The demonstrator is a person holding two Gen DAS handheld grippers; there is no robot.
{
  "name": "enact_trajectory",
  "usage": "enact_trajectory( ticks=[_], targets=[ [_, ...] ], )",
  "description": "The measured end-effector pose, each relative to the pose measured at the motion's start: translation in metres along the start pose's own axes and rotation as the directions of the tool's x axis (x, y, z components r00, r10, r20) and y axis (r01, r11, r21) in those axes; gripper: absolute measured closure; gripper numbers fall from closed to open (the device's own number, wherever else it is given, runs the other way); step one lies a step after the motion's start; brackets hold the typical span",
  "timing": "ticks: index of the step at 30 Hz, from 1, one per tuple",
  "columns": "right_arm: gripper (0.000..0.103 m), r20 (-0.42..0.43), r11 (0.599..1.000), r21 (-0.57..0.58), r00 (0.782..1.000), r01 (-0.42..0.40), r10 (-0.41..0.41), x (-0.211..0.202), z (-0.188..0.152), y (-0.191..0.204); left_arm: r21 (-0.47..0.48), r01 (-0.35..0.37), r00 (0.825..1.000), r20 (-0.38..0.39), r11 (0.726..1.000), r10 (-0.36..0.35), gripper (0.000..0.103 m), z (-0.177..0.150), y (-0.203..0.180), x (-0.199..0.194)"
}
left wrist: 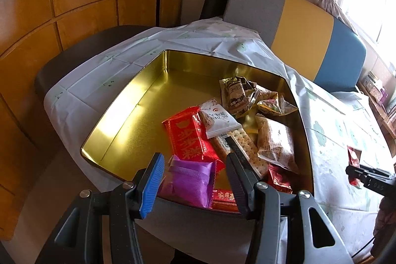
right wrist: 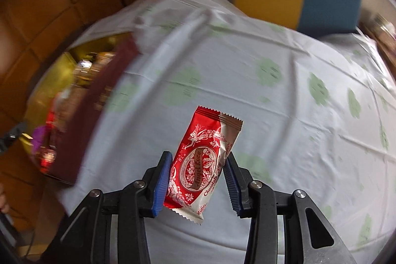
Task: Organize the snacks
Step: 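Carry the red-white chocolate packet into the gold tray and open the right tool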
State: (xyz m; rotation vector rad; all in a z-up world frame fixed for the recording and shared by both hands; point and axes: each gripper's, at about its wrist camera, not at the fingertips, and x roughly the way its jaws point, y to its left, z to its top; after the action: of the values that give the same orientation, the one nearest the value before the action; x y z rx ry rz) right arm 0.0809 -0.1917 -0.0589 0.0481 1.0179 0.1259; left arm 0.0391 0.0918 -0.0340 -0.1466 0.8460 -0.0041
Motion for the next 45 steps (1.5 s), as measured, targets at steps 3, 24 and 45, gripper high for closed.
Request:
enact_trajectory(
  ticks=[3, 24, 45],
  targets=[
    [0.061, 0.016, 0.996, -0.059, 0.998, -0.064, 0.065, -0.004, 0.013, 0.034, -0.005, -0.006, 1.000, 0.005, 1.000, 0.006, 0.051, 0.001, 0.003, -0.002],
    [0.059, -0.098, 0.920, -0.338, 0.979, -0.199, 0.176, 0.073, 0.041, 0.210, -0.049, -0.092, 0.994, 0.056, 0.995, 0.095, 0.051, 0.006, 0.034, -0.015],
    [0.083, -0.073, 0.917, -0.322, 0.972, -0.234, 0.222, 0.052, 0.031, 0.206, -0.056, -0.088, 0.995, 0.050, 0.995, 0.090, 0.051, 0.006, 0.034, -0.013]
  ],
)
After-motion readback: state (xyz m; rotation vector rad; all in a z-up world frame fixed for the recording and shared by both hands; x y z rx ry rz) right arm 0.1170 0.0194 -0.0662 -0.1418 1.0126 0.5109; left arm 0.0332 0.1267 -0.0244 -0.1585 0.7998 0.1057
